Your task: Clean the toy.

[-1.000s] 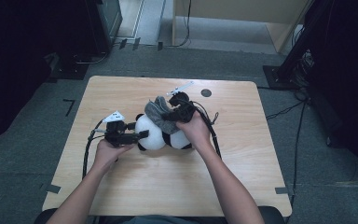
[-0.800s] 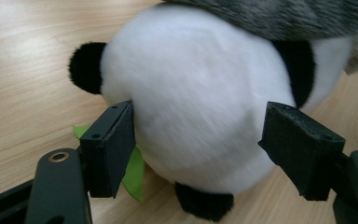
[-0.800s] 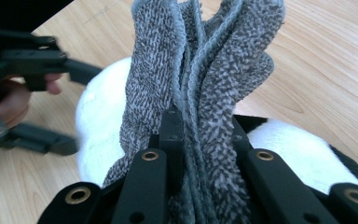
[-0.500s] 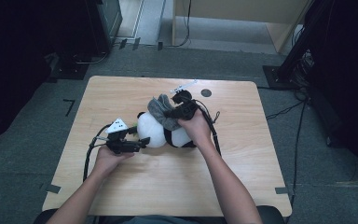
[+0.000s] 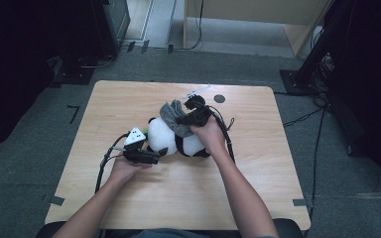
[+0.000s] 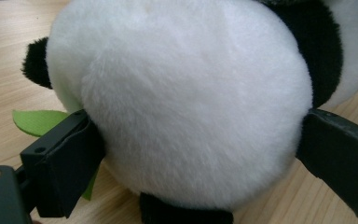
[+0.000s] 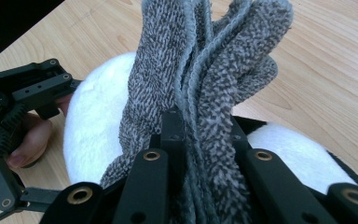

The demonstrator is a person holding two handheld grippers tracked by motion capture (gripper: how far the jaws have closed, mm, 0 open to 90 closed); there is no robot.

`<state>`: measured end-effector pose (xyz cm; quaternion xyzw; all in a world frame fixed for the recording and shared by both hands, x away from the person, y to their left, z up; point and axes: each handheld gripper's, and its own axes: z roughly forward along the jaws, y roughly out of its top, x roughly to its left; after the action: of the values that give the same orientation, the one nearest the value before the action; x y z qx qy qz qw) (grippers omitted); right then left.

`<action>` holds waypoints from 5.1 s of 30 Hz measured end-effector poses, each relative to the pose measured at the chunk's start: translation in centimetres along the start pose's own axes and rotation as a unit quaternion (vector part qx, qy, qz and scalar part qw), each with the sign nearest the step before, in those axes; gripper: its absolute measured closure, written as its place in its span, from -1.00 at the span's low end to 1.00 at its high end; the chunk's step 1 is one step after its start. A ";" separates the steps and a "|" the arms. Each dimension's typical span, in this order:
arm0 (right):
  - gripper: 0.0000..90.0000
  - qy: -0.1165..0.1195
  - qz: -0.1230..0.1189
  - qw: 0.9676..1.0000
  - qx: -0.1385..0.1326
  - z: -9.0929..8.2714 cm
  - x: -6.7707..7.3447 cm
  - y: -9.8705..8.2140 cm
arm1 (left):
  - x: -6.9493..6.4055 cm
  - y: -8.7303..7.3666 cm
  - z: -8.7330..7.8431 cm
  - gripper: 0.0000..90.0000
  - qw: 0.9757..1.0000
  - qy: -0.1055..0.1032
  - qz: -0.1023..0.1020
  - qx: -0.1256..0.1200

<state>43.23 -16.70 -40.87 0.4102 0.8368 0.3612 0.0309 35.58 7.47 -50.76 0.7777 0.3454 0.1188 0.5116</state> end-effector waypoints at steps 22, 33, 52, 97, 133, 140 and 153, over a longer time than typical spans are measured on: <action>0.72 0.019 -0.020 0.999 -0.041 -1.8 4.1 2.7 | -0.3 0.3 -1.1 -0.07 1.000 0.018 0.007 -0.009; 0.71 0.013 -0.039 0.999 0.001 2.7 6.5 2.0 | -0.1 0.4 -1.3 -0.04 1.000 0.015 -0.011 0.009; 0.70 -0.073 0.015 0.997 -0.020 -4.3 -1.2 -0.9 | 0.2 0.6 -1.3 -0.04 0.999 0.004 -0.027 0.020; 0.72 -0.019 -0.002 0.999 -0.046 -3.7 2.6 3.5 | 0.4 0.6 -1.4 -0.07 0.999 0.002 -0.025 0.019; 0.70 -0.059 0.015 0.998 -0.002 -3.7 -0.7 -0.6 | 0.4 0.9 -1.4 -0.01 0.999 0.003 -0.041 0.033; 0.71 -0.079 0.052 0.995 -0.016 -6.3 -3.6 -2.5 | 0.5 0.9 -1.4 -0.01 0.999 0.001 -0.043 0.032; 0.72 -0.086 0.085 0.991 -0.057 -9.1 -5.8 -4.1 | 0.6 0.7 -1.5 -0.02 0.999 -0.004 -0.033 0.034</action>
<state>41.17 -27.70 -38.20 0.5067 0.7715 0.3729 0.0952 35.57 8.77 -49.55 0.7830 0.3729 0.0871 0.4902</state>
